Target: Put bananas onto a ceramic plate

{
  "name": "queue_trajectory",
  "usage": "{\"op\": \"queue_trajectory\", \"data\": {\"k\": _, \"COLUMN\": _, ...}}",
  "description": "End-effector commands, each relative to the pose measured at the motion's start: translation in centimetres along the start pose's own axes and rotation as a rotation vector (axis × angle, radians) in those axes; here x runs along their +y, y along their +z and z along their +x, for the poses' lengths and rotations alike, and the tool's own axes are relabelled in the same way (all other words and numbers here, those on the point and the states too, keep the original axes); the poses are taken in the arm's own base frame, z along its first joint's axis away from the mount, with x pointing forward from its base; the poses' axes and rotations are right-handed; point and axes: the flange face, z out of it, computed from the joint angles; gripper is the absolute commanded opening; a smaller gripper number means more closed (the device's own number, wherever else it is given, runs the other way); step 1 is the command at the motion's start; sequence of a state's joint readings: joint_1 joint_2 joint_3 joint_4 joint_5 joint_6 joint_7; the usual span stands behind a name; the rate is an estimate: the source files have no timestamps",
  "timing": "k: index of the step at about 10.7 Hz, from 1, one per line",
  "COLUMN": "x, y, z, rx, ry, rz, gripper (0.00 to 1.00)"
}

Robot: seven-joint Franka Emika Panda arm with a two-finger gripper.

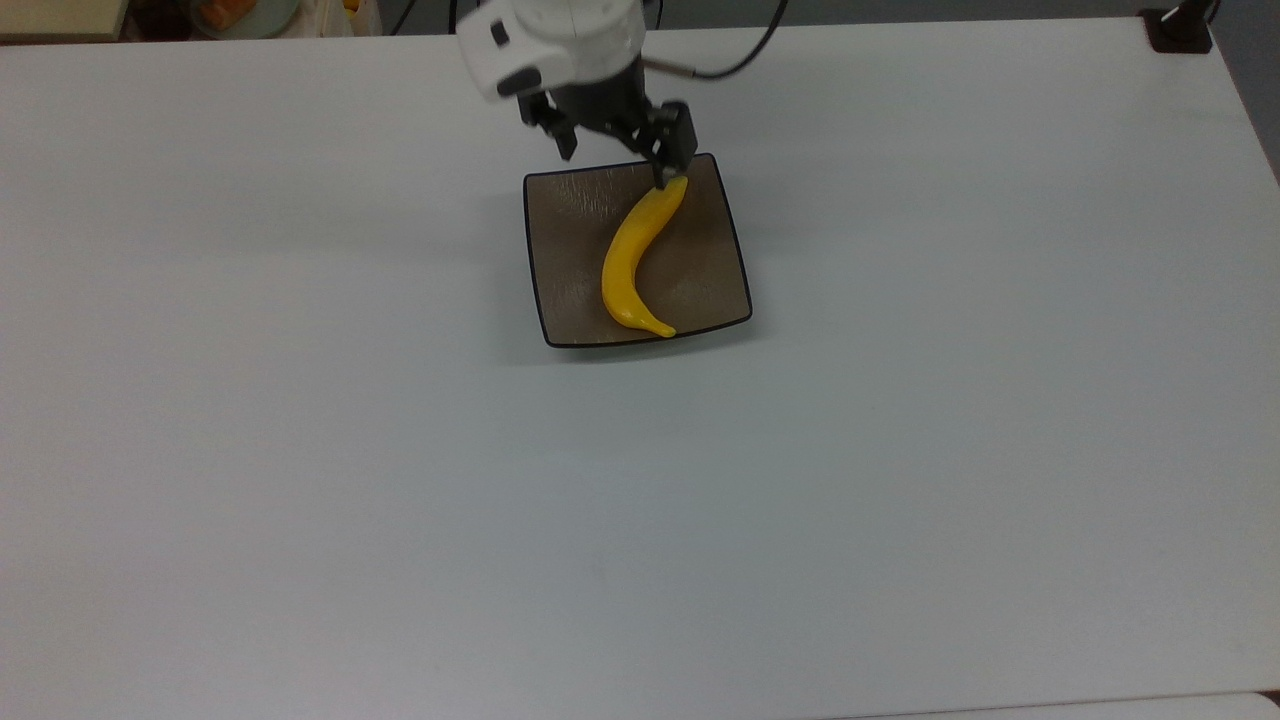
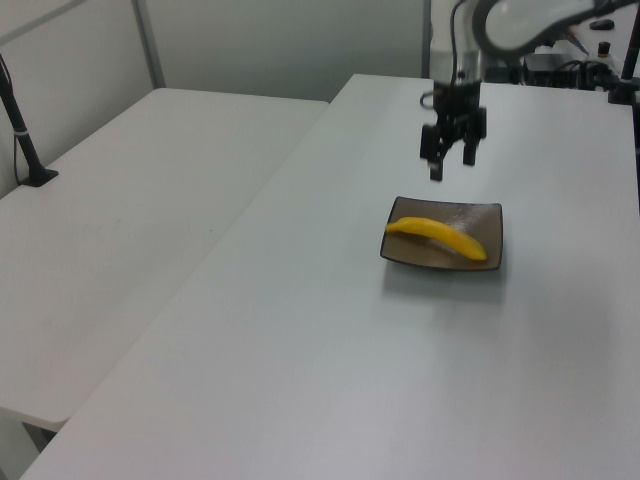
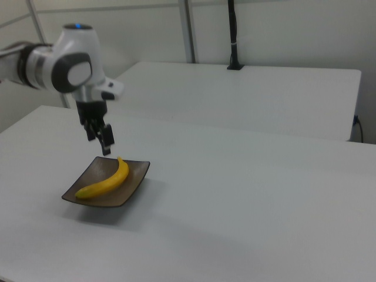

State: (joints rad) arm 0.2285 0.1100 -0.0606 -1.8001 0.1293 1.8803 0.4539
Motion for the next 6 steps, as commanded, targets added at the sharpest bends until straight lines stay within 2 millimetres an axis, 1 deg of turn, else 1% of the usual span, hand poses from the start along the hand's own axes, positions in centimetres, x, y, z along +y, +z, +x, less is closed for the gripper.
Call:
{"op": "queue_trajectory", "data": {"k": 1, "x": -0.4, "y": -9.4, "z": -2.4, "rx": 0.044, "ry": -0.04, "rz": 0.013, "gripper": 1.0}}
{"op": "queue_trajectory", "data": {"k": 2, "x": -0.2, "y": -11.0, "z": -3.3, "rx": 0.058, "ry": -0.057, "rz": 0.023, "gripper": 1.0}}
{"op": "queue_trajectory", "data": {"k": 3, "x": 0.1, "y": -12.2, "z": -4.3, "rx": 0.059, "ry": -0.085, "rz": 0.023, "gripper": 1.0}}
{"op": "queue_trajectory", "data": {"k": 4, "x": 0.0, "y": -12.5, "z": -5.1, "rx": 0.038, "ry": -0.132, "rz": 0.009, "gripper": 1.0}}
{"op": "queue_trajectory", "data": {"k": 5, "x": 0.4, "y": -12.7, "z": -5.5, "rx": 0.031, "ry": -0.19, "rz": -0.023, "gripper": 1.0}}
{"op": "queue_trajectory", "data": {"k": 6, "x": 0.6, "y": -12.6, "z": -5.4, "rx": 0.029, "ry": -0.239, "rz": -0.036, "gripper": 1.0}}
